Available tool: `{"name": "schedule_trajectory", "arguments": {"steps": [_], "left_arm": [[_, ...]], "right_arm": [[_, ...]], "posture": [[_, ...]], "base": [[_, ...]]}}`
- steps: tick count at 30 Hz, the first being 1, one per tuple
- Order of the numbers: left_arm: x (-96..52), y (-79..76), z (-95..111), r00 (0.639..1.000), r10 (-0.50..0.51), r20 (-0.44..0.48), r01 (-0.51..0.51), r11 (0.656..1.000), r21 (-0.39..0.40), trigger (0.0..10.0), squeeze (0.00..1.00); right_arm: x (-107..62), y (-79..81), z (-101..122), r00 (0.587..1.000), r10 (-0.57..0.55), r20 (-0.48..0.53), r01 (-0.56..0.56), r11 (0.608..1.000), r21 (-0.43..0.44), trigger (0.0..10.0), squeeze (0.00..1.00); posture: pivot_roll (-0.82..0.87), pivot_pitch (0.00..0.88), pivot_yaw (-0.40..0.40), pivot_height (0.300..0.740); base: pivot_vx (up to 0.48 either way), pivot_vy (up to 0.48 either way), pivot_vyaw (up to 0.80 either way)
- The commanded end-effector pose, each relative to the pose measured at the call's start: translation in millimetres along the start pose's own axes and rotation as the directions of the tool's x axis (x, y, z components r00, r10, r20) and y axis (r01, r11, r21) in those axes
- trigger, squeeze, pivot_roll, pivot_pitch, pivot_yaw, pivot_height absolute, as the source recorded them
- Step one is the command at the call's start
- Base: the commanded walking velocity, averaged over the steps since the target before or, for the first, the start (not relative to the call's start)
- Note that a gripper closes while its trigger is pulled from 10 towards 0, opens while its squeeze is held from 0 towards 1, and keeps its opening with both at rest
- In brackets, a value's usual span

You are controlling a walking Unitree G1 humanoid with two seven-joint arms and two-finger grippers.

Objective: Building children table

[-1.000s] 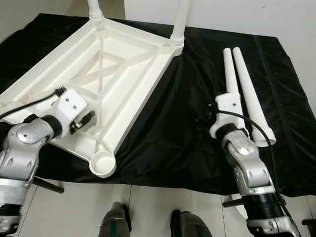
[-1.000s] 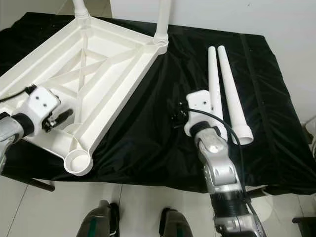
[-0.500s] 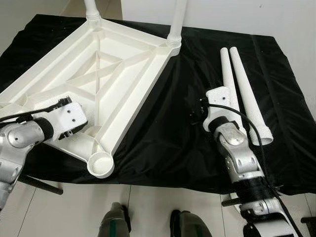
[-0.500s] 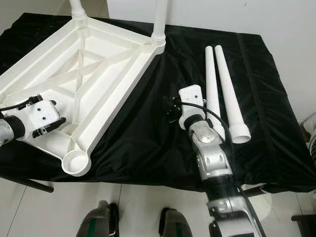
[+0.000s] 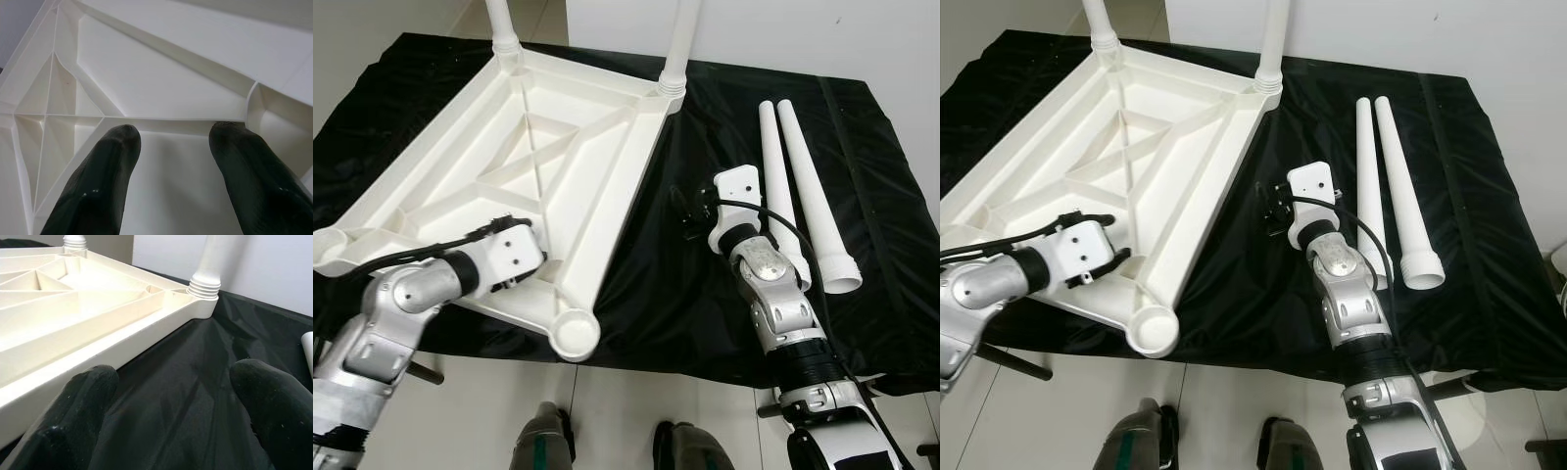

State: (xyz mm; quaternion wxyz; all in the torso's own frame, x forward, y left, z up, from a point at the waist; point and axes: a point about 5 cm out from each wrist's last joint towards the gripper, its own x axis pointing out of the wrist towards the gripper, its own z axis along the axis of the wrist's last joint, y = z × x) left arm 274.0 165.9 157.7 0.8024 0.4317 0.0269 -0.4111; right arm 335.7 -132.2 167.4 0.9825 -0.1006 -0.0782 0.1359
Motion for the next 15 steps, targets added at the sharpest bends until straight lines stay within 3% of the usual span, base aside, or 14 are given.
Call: {"name": "schedule_trajectory", "arguments": {"steps": [1,2,4,6,15], "left_arm": [[16.5,-36.1,-5.6,0.982,-0.189,-0.009,0.188,0.981,-0.053,10.0,0.0],[16.5,-36.1,-5.6,0.982,-0.189,-0.009,0.188,0.981,-0.053,10.0,0.0],[34.8,-35.6,9.0,0.986,-0.162,0.043,0.165,0.984,-0.064,10.0,0.0],[41.1,-34.4,13.7,0.987,-0.15,0.061,0.154,0.986,-0.07,10.0,0.0],[42.7,-15.1,7.0,0.999,0.005,0.047,0.001,0.99,-0.139,10.0,0.0]], "right_arm": [[-1.2,-2.9,-2.0,1.0,-0.018,0.0,0.018,1.0,0.003,10.0,0.0],[-1.2,-2.9,-2.0,1.0,-0.018,0.0,0.018,1.0,0.003,10.0,0.0],[-3.4,-5.8,-3.2,0.999,-0.043,0.005,0.043,0.999,0.007,10.0,0.0],[-4.9,-7.0,-3.7,0.999,-0.053,0.006,0.053,0.999,0.009,10.0,0.0],[-18.4,-7.7,-2.0,0.994,-0.095,0.049,0.092,0.994,0.058,10.0,0.0]], "posture": [[0.08,0.121,-0.003,0.74],[0.08,0.121,-0.003,0.74],[0.06,0.114,0.007,0.74],[0.06,0.114,0.007,0.74],[0.05,0.11,0.012,0.74]], "base": [[0.0,0.0,0.0],[0.0,0.0,0.0],[0.0,0.0,0.0],[0.0,0.0,0.0],[0.0,0.0,0.0]]}}
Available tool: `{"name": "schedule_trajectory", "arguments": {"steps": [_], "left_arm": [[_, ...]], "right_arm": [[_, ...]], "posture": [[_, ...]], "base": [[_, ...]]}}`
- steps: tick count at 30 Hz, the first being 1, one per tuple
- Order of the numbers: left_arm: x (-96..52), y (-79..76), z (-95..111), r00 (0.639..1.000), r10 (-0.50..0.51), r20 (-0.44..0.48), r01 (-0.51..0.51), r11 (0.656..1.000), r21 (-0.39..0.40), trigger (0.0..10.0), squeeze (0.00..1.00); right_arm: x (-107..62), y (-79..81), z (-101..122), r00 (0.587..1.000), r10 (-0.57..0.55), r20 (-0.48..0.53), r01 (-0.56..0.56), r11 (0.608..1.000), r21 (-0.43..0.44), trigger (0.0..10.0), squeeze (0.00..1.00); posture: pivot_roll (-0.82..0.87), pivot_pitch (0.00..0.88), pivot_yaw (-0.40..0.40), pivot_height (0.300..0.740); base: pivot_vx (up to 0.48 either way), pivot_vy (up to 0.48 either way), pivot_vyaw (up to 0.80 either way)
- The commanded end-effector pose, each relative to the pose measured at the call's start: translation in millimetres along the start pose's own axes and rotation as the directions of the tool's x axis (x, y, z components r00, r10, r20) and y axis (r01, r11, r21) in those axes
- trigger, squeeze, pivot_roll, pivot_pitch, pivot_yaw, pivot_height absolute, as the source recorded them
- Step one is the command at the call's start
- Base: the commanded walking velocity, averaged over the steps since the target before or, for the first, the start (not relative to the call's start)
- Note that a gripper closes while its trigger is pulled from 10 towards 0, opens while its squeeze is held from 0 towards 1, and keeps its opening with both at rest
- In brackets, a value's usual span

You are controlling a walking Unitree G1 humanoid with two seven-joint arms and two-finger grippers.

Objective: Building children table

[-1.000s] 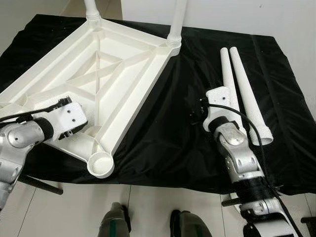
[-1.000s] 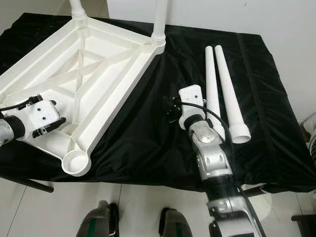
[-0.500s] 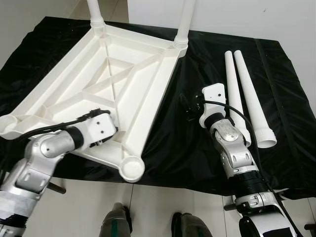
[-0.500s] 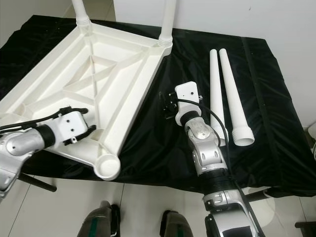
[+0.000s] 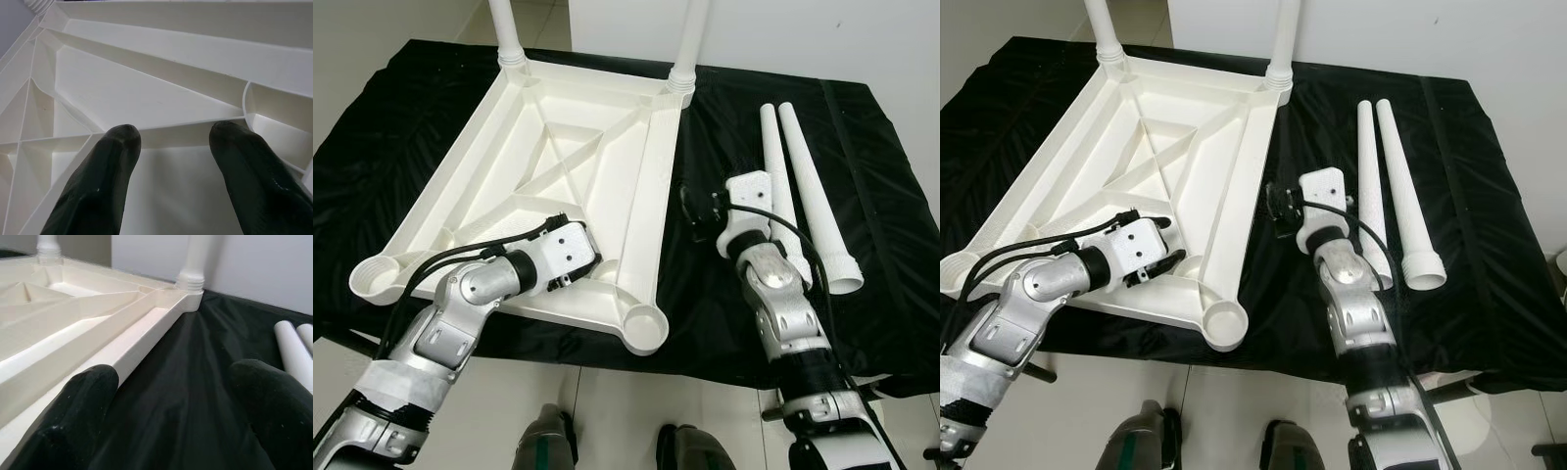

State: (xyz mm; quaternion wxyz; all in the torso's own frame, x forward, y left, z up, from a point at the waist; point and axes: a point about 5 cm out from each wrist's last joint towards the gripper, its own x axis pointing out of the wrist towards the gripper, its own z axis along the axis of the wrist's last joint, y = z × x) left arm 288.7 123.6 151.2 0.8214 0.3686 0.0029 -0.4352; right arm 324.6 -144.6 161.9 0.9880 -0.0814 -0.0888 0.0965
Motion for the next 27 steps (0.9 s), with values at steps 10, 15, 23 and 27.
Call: {"name": "schedule_trajectory", "arguments": {"steps": [10,15,23,27], "left_arm": [[-30.3,27.8,-13.5,0.994,0.111,0.011,-0.108,0.981,-0.164,10.0,0.0],[-47.8,34.0,-12.1,0.997,0.054,0.054,-0.04,0.97,-0.238,10.0,0.0],[-57.8,32.2,0.0,0.99,-0.036,0.134,0.071,0.96,-0.272,10.0,0.0],[-61.7,22.7,3.0,0.983,-0.115,0.143,0.151,0.949,-0.275,10.0,0.0]], "right_arm": [[-25.5,-7.1,9.6,0.995,-0.036,0.093,0.029,0.996,0.081,10.0,0.0],[-37.3,-17.2,13.6,0.993,-0.035,0.111,0.025,0.996,0.089,10.0,0.0],[-52.8,-20.6,20.1,0.993,-0.015,0.121,0.004,0.996,0.09,10.0,0.0],[-66.3,-23.0,24.4,0.994,0.005,0.112,-0.015,0.996,0.085,10.0,0.0]], "posture": [[0.06,0.117,0.009,0.74],[0.06,0.118,0.017,0.74],[0.06,0.117,0.017,0.74],[0.05,0.116,0.016,0.74]], "base": [[0.0,0.0,0.0],[0.0,0.0,0.0],[0.0,0.0,0.0],[0.0,0.0,0.0]]}}
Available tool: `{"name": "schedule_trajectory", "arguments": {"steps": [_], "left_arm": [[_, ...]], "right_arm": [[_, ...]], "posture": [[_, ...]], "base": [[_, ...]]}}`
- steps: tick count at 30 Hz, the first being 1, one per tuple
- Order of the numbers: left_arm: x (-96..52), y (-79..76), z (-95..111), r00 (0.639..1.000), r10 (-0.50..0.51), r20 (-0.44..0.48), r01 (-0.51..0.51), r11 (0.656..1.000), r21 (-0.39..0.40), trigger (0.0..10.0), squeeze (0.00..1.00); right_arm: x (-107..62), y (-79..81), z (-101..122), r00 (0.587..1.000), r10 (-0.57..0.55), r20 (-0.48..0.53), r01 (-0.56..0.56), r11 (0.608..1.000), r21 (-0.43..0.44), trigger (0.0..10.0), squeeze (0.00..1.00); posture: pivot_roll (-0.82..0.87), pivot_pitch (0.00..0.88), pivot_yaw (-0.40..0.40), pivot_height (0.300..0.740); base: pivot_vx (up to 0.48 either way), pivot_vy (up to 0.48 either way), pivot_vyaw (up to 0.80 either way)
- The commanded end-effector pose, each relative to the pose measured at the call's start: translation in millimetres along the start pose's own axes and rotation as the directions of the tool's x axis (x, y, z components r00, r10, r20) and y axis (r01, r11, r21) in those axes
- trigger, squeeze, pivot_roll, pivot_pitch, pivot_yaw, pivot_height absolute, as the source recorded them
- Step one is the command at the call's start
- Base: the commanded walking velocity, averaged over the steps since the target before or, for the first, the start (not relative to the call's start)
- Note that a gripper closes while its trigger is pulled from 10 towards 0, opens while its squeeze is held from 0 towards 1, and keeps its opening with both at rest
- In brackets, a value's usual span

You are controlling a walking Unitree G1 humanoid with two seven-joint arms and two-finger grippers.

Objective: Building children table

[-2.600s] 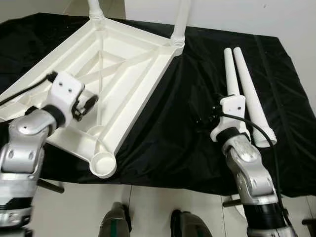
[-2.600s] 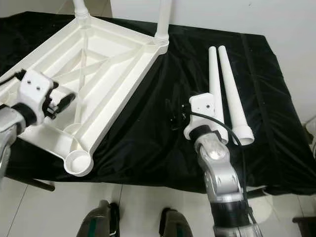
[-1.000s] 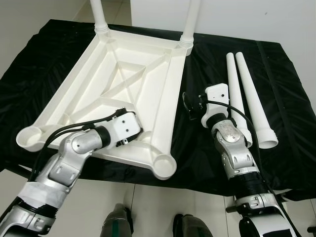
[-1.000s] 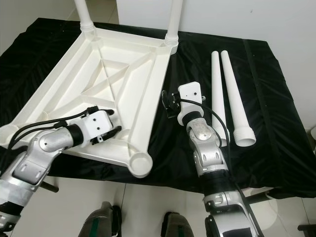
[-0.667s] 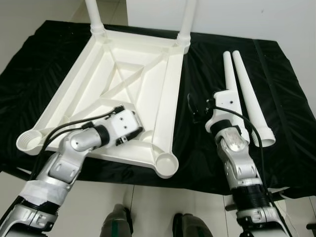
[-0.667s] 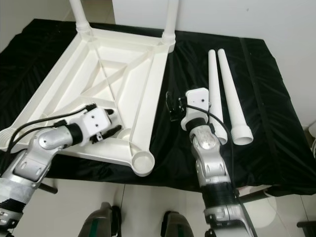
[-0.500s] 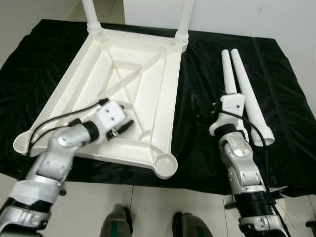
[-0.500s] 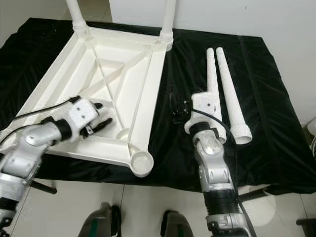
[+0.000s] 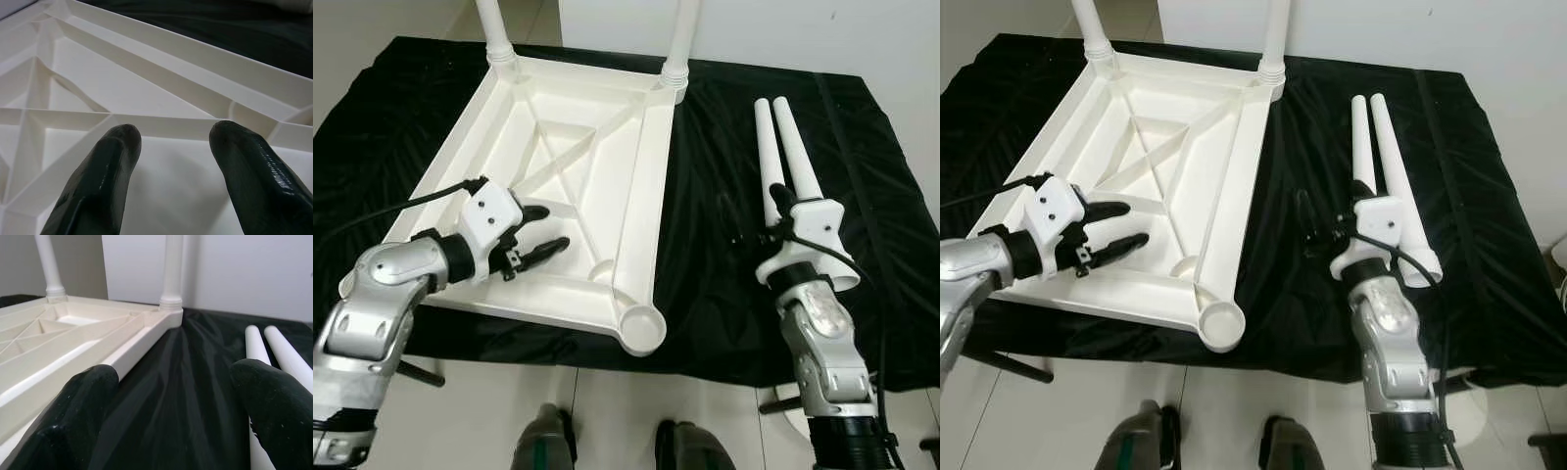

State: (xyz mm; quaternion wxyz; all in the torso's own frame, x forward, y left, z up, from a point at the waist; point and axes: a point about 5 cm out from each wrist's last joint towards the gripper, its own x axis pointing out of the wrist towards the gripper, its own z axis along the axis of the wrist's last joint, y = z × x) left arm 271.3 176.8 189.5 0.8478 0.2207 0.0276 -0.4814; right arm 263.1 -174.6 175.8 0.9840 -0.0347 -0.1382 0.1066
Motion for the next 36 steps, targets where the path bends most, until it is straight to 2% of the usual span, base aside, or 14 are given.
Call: {"name": "schedule_trajectory", "arguments": {"steps": [1,3,11,13,16,23,24,25,29,30,33,36], "left_arm": [[-0.1,-8.7,0.2,0.997,-0.074,-0.006,0.074,0.997,-0.008,10.0,0.0],[1.3,-14.4,-1.3,0.994,-0.113,-0.013,0.113,0.994,-0.003,10.0,0.0],[6.9,-22.3,-10.9,0.987,-0.147,-0.062,0.147,0.989,0.01,10.0,0.0],[10.6,-25.5,-16.9,0.984,-0.153,-0.097,0.157,0.987,0.041,10.0,0.0],[14.7,-29.3,-25.5,0.975,-0.177,-0.136,0.182,0.983,0.027,10.0,0.0],[17.1,-31.9,-27.4,0.966,-0.223,-0.131,0.223,0.975,-0.011,10.0,0.0],[17.5,-31.6,-28.0,0.966,-0.223,-0.133,0.224,0.975,-0.012,10.0,0.54],[18.3,-31.3,-29.1,0.965,-0.221,-0.139,0.222,0.975,-0.011,10.0,1.0],[20.3,-31.6,-31.5,0.964,-0.218,-0.15,0.22,0.976,-0.004,10.0,1.0],[21.4,-32.5,-34.1,0.96,-0.226,-0.166,0.227,0.974,-0.012,10.0,0.0],[21.6,-33.6,-37.4,0.951,-0.245,-0.19,0.243,0.969,-0.034,10.0,0.0],[22.1,-36.3,-51.0,0.922,-0.27,-0.278,0.272,0.962,-0.033,10.0,0.0]], "right_arm": [[-4.3,-2.1,4.9,1.0,0.009,0.002,-0.009,1.0,0.004,10.0,0.0],[-6.5,-0.9,5.2,1.0,0.016,-0.005,-0.016,1.0,0.01,10.0,0.0],[-10.7,3.8,8.6,0.999,0.033,-0.008,-0.032,0.999,0.02,10.0,0.0],[-13.2,5.6,10.6,0.999,0.032,-0.011,-0.031,0.999,0.024,10.0,0.0],[-16.3,7.7,11.0,0.999,0.031,-0.018,-0.031,0.999,0.034,10.0,0.0],[-17.4,9.6,13.1,0.999,0.042,-0.019,-0.042,0.998,0.039,10.0,0.0],[-17.2,9.4,13.2,0.999,0.042,-0.02,-0.041,0.998,0.039,10.0,0.0],[-16.7,9.4,13.3,0.999,0.042,-0.02,-0.042,0.998,0.038,10.0,0.0],[-16.3,10.2,13.8,0.999,0.048,-0.02,-0.047,0.998,0.04,10.0,0.0],[-15.8,11.4,14.1,0.998,0.056,-0.02,-0.055,0.998,0.04,10.0,0.0],[-15.2,12.3,14.0,0.998,0.062,-0.02,-0.061,0.997,0.042,10.0,0.0],[-13.4,14.5,14.9,0.997,0.075,-0.02,-0.074,0.996,0.041,10.0,0.0]], "posture": [[0.05,0.116,0.016,0.74],[0.05,0.113,0.016,0.74],[0.04,0.11,0.024,0.74],[0.03,0.107,0.032,0.74],[0.03,0.105,0.033,0.74],[0.03,0.104,0.033,0.74],[0.03,0.103,0.031,0.74],[0.03,0.101,0.031,0.74],[0.03,0.1,0.03,0.74],[0.03,0.098,0.028,0.74],[0.03,0.095,0.026,0.74],[0.03,0.093,0.025,0.74]], "base": [[0.0,0.0,0.0],[0.0,0.0,0.0],[0.0,0.0,0.0],[0.0,0.0,0.0],[0.0,0.0,0.0],[0.0,0.0,0.0],[0.0,0.0,0.0],[0.0,0.0,0.0],[0.0,0.0,0.0],[0.0,0.0,0.0],[0.0,0.0,0.0],[0.0,0.0,0.0]]}}
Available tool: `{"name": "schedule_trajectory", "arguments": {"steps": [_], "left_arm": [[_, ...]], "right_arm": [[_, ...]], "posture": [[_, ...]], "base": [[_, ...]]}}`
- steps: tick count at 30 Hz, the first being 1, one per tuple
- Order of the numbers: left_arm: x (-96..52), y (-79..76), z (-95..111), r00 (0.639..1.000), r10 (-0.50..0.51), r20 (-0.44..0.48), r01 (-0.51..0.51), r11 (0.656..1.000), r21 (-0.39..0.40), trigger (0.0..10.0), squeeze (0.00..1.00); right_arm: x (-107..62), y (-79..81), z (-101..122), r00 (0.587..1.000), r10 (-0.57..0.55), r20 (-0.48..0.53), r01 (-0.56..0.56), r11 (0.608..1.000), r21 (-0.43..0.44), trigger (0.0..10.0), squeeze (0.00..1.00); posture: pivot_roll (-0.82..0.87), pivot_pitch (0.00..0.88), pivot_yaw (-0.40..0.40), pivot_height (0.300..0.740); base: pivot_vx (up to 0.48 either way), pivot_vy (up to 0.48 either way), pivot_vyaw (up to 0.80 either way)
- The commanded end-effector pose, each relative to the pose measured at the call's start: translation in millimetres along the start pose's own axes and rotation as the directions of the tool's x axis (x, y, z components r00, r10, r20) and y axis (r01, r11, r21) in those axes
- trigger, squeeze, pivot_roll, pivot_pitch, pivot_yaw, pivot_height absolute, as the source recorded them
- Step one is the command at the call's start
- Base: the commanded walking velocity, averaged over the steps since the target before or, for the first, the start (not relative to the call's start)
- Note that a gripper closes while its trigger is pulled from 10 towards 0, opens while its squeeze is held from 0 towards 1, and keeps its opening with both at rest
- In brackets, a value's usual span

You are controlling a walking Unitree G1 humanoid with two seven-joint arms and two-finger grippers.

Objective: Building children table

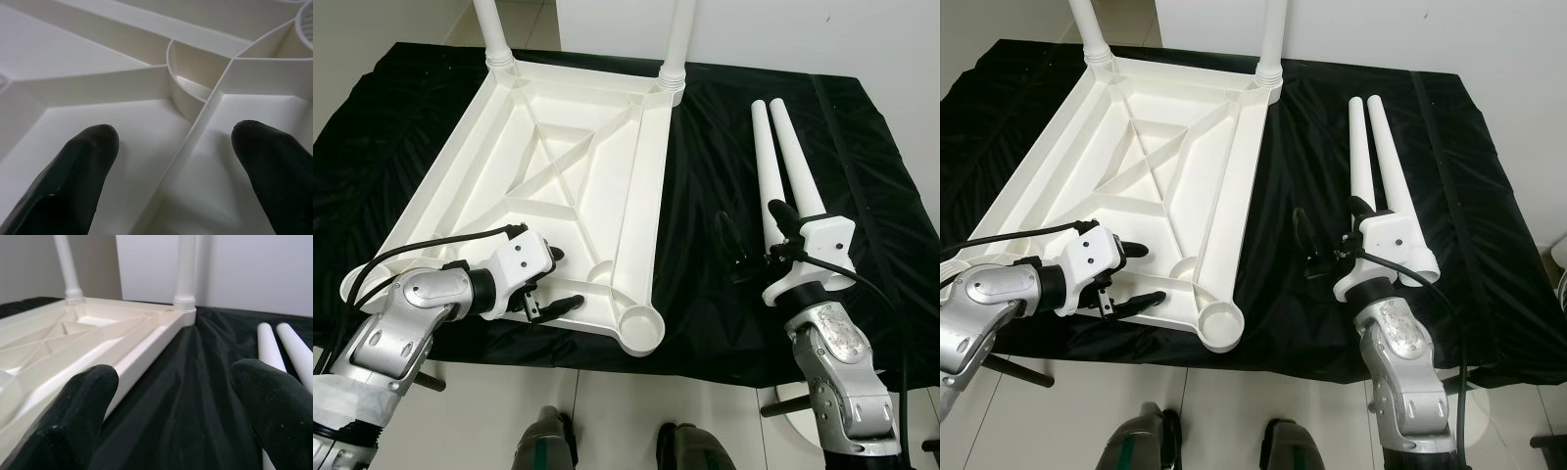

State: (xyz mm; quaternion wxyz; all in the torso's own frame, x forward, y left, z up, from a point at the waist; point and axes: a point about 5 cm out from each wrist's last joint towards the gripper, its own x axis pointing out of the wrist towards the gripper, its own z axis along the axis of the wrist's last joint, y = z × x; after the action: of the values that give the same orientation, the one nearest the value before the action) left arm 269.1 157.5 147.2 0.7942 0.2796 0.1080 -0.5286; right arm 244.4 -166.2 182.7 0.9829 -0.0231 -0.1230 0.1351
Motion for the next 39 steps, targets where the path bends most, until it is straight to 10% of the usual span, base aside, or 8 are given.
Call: {"name": "schedule_trajectory", "arguments": {"steps": [1,22,23,26,27,28,39], "left_arm": [[2.5,-12.4,-20.5,0.988,-0.121,-0.1,0.117,0.992,-0.047,10.0,0.0],[6.8,15.6,-15.3,0.999,-0.027,-0.035,0.02,0.979,-0.203,10.0,0.0],[10.4,19.6,-18.3,0.998,0.018,-0.055,-0.029,0.979,-0.204,4.5,0.0],[11.8,20.8,-19.7,0.997,0.035,-0.064,-0.047,0.978,-0.201,3.8,0.0],[12.7,21.4,-20.9,0.997,0.04,-0.072,-0.054,0.978,-0.202,0.0,0.0],[13.4,21.6,-21.6,0.996,0.042,-0.076,-0.056,0.977,-0.204,1.0,0.0],[14.7,22.9,-20.5,0.994,0.082,-0.065,-0.095,0.97,-0.225,0.0,0.0]], "right_arm": [[0.6,3.3,2.7,1.0,0.021,0.004,-0.021,1.0,0.006,10.0,0.0],[9.2,4.9,5.9,0.999,0.032,0.028,-0.032,0.999,-0.005,10.0,0.0],[9.9,6.4,6.5,0.999,0.027,0.032,-0.027,1.0,0.0,10.0,0.0],[10.1,7.0,6.7,0.999,0.025,0.033,-0.026,1.0,0.003,10.0,0.0],[10.4,7.4,6.7,0.999,0.024,0.034,-0.024,1.0,0.005,10.0,0.0],[10.6,7.6,7.0,0.999,0.022,0.035,-0.022,1.0,0.006,10.0,0.0],[12.5,6.3,9.0,0.999,0.008,0.042,-0.009,1.0,0.003,10.0,0.0]], "posture": [[0.03,0.093,0.025,0.74],[0.03,0.069,0.032,0.74],[0.02,0.075,0.035,0.74],[0.02,0.075,0.035,0.74],[0.02,0.075,0.035,0.74],[0.02,0.08,0.035,0.74],[0.02,0.099,0.032,0.74]], "base": [[0.0,0.0,0.0],[0.0,0.0,0.0],[0.0,0.0,0.0],[0.0,0.0,0.0],[0.0,0.0,0.0],[0.0,0.0,0.0],[0.0,0.0,0.0]]}}
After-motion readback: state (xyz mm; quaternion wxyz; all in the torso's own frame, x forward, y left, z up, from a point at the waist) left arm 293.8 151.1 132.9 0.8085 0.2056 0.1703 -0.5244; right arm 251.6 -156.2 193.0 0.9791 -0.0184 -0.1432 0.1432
